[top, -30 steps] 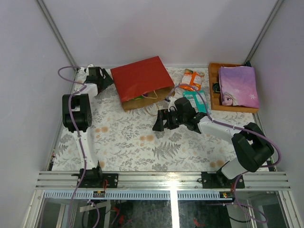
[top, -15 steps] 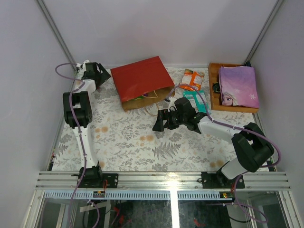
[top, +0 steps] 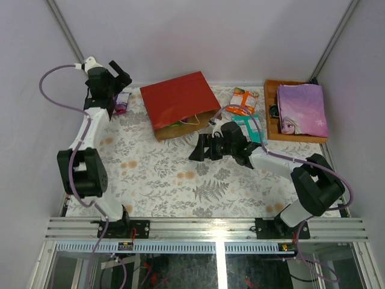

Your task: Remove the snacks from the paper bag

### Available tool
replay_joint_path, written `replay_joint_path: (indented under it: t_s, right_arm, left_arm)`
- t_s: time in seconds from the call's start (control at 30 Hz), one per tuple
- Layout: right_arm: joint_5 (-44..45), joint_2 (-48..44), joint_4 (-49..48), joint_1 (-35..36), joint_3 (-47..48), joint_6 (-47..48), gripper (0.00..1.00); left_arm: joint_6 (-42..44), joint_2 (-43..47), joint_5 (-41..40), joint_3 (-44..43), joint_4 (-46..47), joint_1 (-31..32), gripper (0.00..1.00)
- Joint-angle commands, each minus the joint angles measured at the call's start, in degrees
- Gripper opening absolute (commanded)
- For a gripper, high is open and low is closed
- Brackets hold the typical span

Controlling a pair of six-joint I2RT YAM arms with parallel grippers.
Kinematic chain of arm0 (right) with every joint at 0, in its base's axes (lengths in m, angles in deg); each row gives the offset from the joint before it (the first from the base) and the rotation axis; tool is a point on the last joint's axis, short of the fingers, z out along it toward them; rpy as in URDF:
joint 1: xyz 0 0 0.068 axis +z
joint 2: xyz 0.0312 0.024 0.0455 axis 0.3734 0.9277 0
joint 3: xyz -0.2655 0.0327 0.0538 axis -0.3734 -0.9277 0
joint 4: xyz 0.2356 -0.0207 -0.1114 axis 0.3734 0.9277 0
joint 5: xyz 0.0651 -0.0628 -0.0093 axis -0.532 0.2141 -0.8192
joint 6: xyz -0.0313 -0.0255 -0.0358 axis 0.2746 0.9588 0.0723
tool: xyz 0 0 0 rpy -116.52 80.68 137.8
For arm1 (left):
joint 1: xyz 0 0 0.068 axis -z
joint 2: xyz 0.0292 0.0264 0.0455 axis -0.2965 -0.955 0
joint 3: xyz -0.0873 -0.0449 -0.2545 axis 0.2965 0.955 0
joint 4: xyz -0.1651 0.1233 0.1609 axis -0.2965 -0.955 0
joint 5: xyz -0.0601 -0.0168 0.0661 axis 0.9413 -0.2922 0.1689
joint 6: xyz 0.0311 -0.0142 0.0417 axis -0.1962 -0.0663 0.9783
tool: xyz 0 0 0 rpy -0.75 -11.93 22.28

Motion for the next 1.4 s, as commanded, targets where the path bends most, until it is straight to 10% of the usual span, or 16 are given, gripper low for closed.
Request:
replay_joint_path:
  t_s: [0.0,0.33,1.37]
  right_arm:
    - [1.20,3.66,-16.71,-0.27,0.27,-13.83,0.92]
    - [20.42,20.98,-53.37,1.21,-4.21,-50.16,0.66]
    - [40.95,45.41,-28.12,4.34,27.29,-68.18,0.54]
  left_arm:
    - [1.57,6.00,-1.10,6.82,2.21,0.37,1.00]
    - [-0.65,16.57,2.53,17.67,3.10,0.25,0.99]
    - [-4.13,23.45,10.28,23.52,5.67,-1.20,1.00]
